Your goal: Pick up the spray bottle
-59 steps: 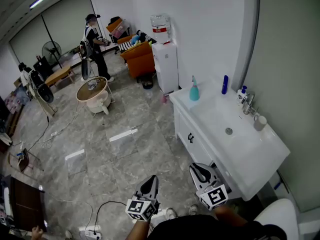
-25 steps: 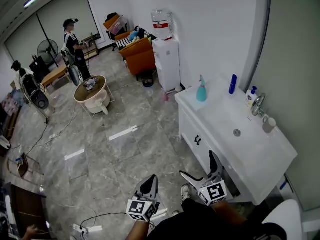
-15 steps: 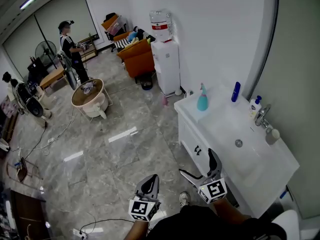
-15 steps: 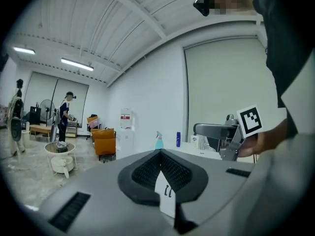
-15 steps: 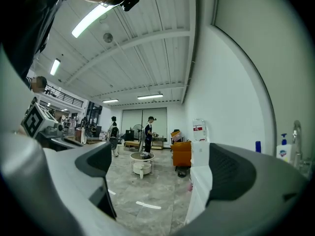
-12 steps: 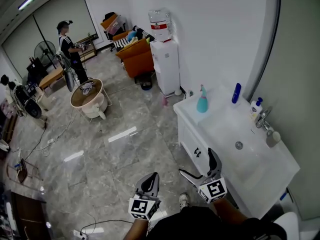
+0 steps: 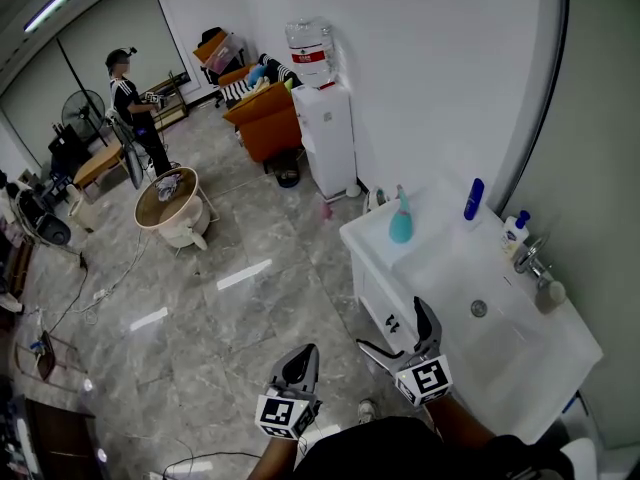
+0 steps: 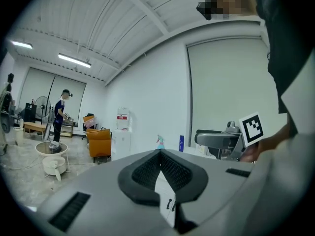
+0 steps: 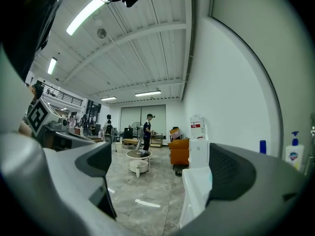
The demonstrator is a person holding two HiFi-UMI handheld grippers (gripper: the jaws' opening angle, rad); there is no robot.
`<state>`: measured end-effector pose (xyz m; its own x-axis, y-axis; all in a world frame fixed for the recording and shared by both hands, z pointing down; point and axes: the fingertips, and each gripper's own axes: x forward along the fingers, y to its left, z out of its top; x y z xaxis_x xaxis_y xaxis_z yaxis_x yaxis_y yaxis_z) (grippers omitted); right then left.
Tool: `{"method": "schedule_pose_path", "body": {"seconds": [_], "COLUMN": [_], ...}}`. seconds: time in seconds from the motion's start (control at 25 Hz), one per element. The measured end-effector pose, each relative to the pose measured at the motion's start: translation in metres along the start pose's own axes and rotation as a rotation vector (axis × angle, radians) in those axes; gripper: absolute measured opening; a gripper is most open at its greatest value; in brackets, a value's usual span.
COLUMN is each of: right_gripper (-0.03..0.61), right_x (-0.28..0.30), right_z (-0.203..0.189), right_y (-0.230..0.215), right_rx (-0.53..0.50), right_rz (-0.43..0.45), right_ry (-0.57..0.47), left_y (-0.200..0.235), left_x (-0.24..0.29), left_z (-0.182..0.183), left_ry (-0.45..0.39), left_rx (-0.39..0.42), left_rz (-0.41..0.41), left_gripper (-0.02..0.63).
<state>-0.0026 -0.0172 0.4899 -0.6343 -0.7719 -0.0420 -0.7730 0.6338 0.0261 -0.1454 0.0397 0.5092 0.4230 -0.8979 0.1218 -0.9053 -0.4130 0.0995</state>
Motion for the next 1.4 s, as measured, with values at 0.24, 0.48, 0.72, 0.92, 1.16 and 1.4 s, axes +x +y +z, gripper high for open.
{"method": "schedule_pose_path", "body": {"seconds": [0.24,0.48,0.72,0.92,1.16,1.4], "right_gripper": [0.591,0.591,0.591,0.591,0.591,0.591], "right_x": [0.018,0.034,0.064,0.095,0.132,0.170], "right_z": [-0.008,-0.022,-0.022,-0.021,-0.016,-0.022], "right_y": [-0.024,-0.042,-0.058,-0.071,-0.096,-0.115], "right_rx": [0.011,0.026,0.033,0.007,-0.006,-0.003], "right_rz": [0.001,-0.003,-0.033,-0.048,-0.115,-0.186], "right_ry": [-0.002,0.006,0.002,0.015,0.009,0.031], "left_y": [0.002,0.009,0.030,0.066,0.105,0.125], "left_x": [0.027,0.056,0.087,0.115,0.160,0.206], "left_z": [0.000,0.002,0.004,0.015,0.031,0.036], "left_ry": [0.005,0.005,0.007,0.001,0.002,0.023], "left_rx": [0.002,0.010,-0.009,-0.006,0.028,0.043], "left_rz": [-0.001,-0.020,-0.042,-0.033,-0.077,-0.177], "left_gripper": [-0.005,-0.005,-0.005,-0.005,-0.005,-0.005]}}
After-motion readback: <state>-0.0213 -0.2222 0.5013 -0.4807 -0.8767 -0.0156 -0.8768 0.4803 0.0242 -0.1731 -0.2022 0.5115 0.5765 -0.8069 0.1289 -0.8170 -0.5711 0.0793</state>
